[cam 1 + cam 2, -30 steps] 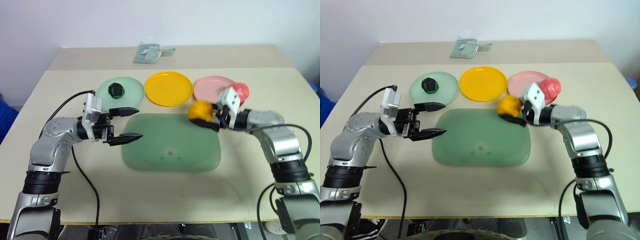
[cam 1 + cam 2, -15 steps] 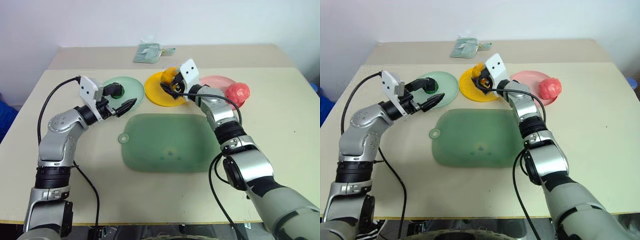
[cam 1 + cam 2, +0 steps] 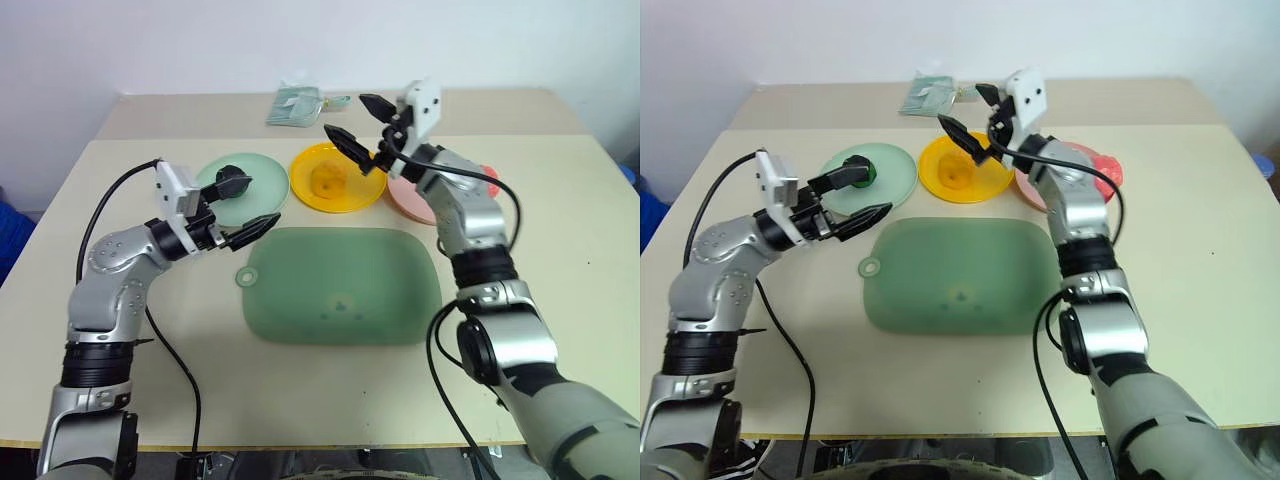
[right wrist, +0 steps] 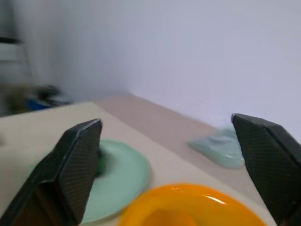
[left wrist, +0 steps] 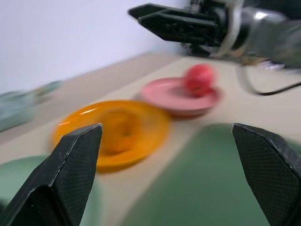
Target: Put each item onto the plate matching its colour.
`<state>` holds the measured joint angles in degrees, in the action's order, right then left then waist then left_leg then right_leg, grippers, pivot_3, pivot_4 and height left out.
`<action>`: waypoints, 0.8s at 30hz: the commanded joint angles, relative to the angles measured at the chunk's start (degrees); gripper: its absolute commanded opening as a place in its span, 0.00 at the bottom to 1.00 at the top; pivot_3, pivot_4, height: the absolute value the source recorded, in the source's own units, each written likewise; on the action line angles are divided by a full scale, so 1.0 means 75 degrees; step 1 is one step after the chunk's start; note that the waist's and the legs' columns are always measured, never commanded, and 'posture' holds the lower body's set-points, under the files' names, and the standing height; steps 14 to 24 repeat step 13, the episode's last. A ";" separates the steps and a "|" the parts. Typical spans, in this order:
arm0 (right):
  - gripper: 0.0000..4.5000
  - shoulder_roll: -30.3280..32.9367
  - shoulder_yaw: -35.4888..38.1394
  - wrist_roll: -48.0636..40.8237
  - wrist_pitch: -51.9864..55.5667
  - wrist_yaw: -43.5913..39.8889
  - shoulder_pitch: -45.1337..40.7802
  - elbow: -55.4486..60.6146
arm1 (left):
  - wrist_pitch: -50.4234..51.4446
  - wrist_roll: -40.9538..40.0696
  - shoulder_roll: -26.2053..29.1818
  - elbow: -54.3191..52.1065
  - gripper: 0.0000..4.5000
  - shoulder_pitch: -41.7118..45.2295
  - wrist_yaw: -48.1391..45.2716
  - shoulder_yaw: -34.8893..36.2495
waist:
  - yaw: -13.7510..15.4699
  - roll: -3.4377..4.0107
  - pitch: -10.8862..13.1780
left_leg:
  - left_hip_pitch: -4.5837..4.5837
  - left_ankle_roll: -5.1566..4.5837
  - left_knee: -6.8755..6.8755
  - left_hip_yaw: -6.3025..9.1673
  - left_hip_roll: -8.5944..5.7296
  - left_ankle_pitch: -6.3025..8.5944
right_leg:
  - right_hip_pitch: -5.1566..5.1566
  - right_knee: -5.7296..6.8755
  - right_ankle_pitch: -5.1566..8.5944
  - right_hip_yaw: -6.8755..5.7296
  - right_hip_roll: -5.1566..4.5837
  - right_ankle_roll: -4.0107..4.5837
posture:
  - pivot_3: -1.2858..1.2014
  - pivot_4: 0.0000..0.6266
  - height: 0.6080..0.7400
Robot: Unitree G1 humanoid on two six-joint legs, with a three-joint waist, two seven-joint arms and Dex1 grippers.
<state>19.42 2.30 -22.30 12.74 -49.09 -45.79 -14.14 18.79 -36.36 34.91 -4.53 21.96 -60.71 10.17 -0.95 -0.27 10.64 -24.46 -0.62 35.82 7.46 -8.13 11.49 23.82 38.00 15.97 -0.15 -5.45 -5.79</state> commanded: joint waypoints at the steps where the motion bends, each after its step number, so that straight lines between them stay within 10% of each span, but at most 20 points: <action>1: 0.99 0.1124 -0.0032 -0.1866 0.2173 -0.1406 0.1199 0.2623 | 0.0587 -0.1234 0.0567 -0.0286 1.00 -0.0217 -0.1133 0.0714 | 0.0026 0.0005 0.0003 | -0.0002 -0.0001 -0.0001 0.0000 0.0000 0.0001 | 0.0000 -0.0001 0.0000 0.0000 0.0000 0.0000 | 0.52 0.24 1.00; 24: 0.99 0.2559 -0.0296 -0.1577 0.2567 -0.1668 0.2567 0.3996 | 0.0942 -0.1389 0.1101 -0.0372 1.00 -0.0421 -0.1482 0.0798 | 0.0061 0.0008 0.0004 | 0.0014 -0.0048 0.0006 0.0003 0.0013 0.0031 | -0.0016 -0.0008 0.0002 0.0002 0.0003 0.0005 | 0.52 0.24 1.00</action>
